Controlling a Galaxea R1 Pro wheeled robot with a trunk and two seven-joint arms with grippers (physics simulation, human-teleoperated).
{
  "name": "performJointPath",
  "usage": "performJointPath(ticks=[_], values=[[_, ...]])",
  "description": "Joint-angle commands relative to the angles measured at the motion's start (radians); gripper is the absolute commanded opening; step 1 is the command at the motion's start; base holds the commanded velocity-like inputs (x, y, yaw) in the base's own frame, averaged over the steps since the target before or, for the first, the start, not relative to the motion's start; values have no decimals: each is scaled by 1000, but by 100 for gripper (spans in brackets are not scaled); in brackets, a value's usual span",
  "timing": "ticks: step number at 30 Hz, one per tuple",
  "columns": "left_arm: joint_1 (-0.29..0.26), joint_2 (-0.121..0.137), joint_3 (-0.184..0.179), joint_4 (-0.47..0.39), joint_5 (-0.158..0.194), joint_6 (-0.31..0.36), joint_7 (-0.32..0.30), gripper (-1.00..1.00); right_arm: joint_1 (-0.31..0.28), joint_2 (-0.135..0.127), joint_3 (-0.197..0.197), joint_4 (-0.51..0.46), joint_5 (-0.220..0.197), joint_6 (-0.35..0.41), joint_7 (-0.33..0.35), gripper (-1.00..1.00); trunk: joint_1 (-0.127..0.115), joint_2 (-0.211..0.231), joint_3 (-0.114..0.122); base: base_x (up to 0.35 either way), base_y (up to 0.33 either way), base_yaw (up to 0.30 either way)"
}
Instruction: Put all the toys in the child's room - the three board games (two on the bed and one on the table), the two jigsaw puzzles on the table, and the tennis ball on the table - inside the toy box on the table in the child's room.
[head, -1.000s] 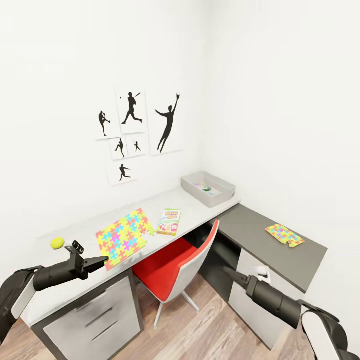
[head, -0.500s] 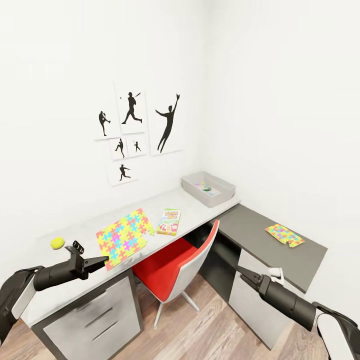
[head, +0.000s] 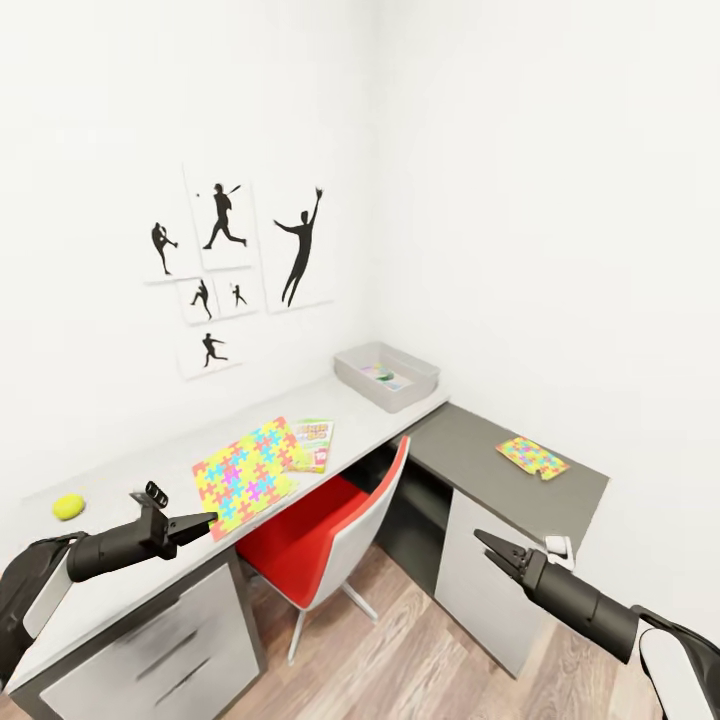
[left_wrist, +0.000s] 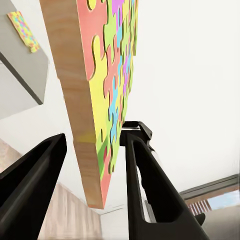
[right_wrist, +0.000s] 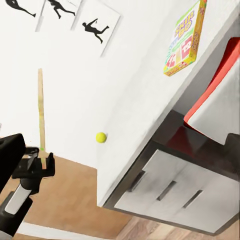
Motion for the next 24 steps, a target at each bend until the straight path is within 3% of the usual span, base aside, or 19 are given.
performJointPath(ticks=[1, 11, 24], values=[[0, 1, 0, -1, 1, 10, -3, -100, -1, 0, -1, 0, 3, 5, 5, 100, 1, -2, -2, 0, 0, -276], [0, 1, 0, -1, 1, 9, -3, -100, -1, 0, 0, 0, 3, 5, 4, 100, 1, -2, -2, 29, -10, -276], [0, -1, -1, -1, 0, 9, -2, -100, -1, 0, -1, 2, 1, 4, 5, 100, 1, -2, -4, 226, -132, -274]])
